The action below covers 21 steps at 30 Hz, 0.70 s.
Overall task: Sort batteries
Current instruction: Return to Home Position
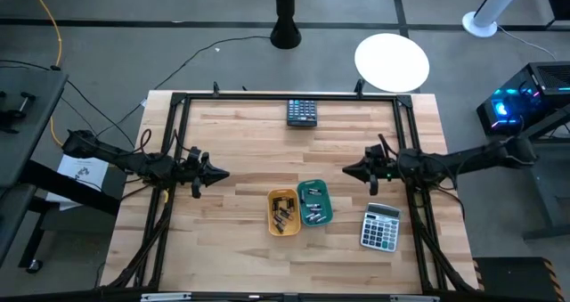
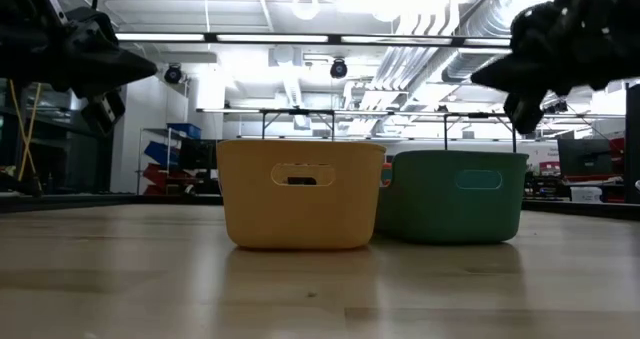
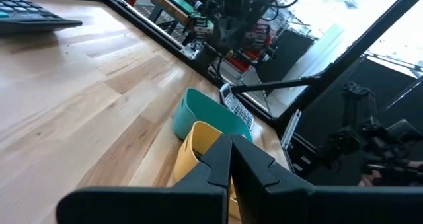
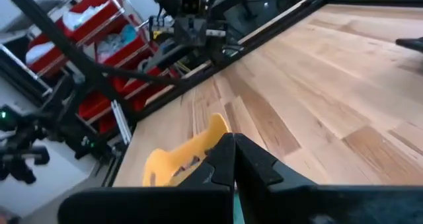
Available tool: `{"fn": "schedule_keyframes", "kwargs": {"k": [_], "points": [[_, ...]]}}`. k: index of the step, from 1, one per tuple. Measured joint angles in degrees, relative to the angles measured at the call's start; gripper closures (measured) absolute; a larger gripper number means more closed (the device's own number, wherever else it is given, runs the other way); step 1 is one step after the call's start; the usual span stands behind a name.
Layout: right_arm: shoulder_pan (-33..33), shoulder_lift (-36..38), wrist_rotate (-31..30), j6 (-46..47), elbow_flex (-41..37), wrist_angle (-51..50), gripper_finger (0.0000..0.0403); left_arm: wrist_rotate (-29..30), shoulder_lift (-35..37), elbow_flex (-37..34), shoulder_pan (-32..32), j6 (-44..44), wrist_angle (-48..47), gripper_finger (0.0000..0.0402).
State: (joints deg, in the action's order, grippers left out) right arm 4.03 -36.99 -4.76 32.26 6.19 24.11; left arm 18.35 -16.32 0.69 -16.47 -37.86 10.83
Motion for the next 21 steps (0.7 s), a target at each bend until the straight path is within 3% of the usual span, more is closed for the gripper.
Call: {"fn": "schedule_keyframes", "kwargs": {"k": [5,14,21], "points": [[-4.09,-0.02,4.9,-2.67,-3.37,1.89,0.0403,0.01,0.0,0.0,-0.01,0.01,-0.28,0.0401],[-5.66,-0.11,4.5,3.77,-5.21,-4.38,0.0403,0.02,0.0,0.0,0.0,0.03,-0.38,0.0401],[-5.66,-0.11,4.38,3.72,-5.21,-11.37,0.0403,0.02,0.0,0.0,0.0,0.02,-0.49,0.0401]]}}
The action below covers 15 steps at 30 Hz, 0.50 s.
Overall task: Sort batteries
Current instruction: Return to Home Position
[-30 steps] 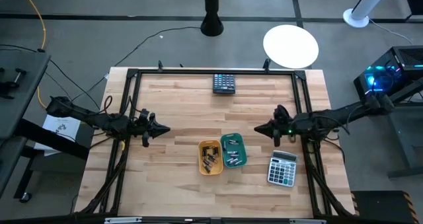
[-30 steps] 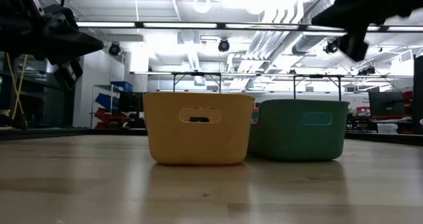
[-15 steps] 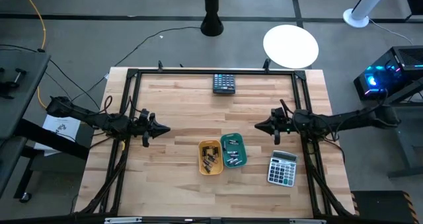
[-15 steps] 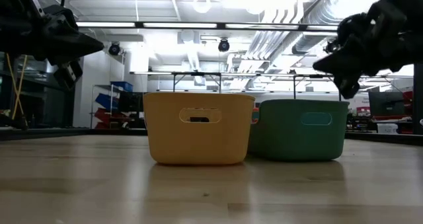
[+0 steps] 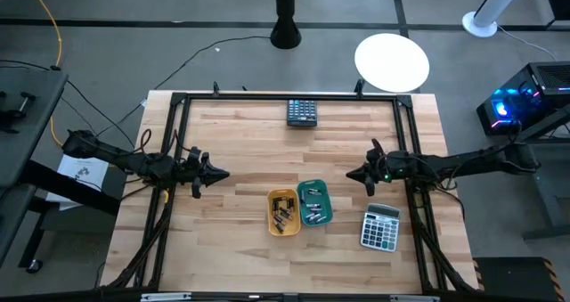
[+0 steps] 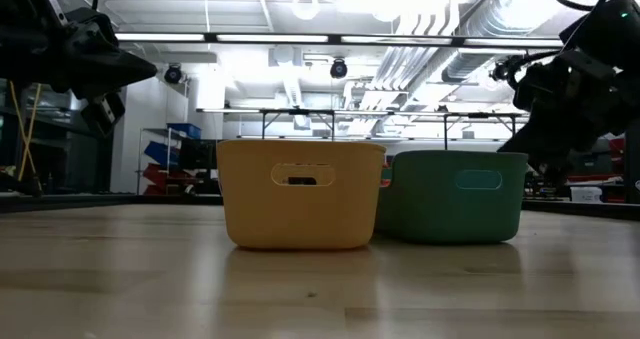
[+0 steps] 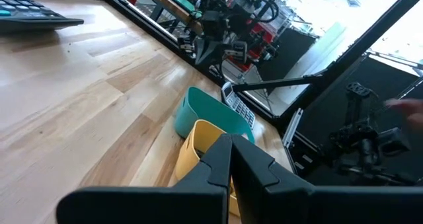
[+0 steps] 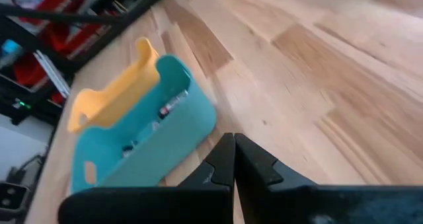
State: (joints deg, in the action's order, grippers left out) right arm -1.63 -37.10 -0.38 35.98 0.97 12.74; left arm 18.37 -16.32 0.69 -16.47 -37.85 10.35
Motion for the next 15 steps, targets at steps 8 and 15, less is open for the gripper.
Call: {"fn": "schedule_keyframes", "kwargs": {"k": [8,15], "points": [[0.04,6.38,-0.04,0.01,-0.42,-6.09,0.0403,0.0,0.0,0.07,0.0,0.0,-0.2,0.0401],[0.04,18.32,-0.02,0.03,-0.39,-11.64,0.0402,0.02,-0.07,0.07,-0.01,0.05,-0.25,0.0401]]}}
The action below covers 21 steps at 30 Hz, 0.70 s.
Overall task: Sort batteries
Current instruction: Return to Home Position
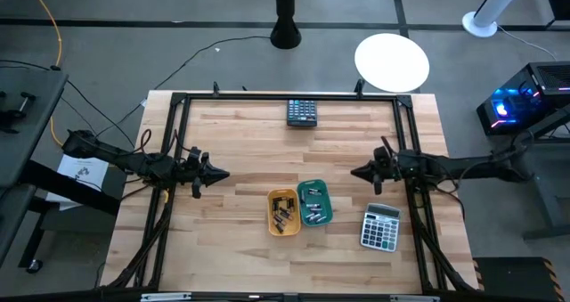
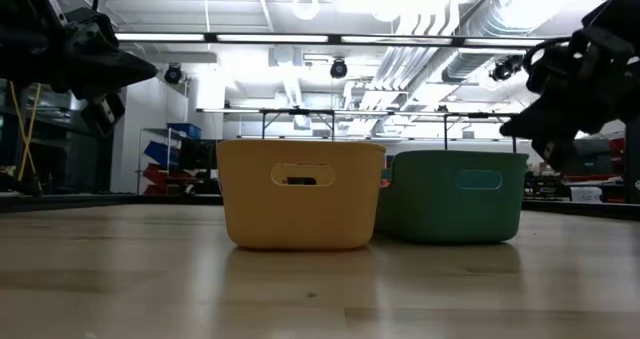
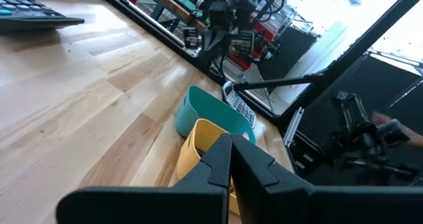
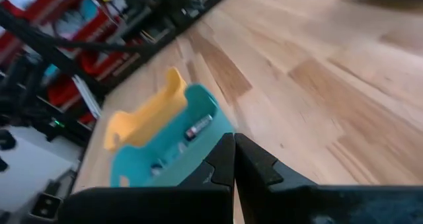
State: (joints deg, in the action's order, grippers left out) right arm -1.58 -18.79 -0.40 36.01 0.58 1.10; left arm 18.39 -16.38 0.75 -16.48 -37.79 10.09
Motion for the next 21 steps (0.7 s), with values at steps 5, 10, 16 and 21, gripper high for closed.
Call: {"fn": "schedule_keyframes", "kwargs": {"k": [5,10,16,21], "points": [[0.0,2.43,-0.02,0.0,0.0,0.0,0.0402,0.0,0.0,0.0,-0.01,-0.03,-0.01,0.0401],[0.0,2.3,0.0,0.0,0.0,-0.01,0.0402,0.0,0.0,0.0,0.01,-0.05,-0.01,0.0401],[0.0,2.32,0.0,0.0,0.0,-0.02,0.0402,-0.01,0.0,0.0,-0.01,-0.01,0.0,0.0401],[0.0,2.32,-0.02,0.0,0.0,-0.02,0.0402,0.0,0.0,0.0,0.01,-0.03,-0.01,0.0401]]}}
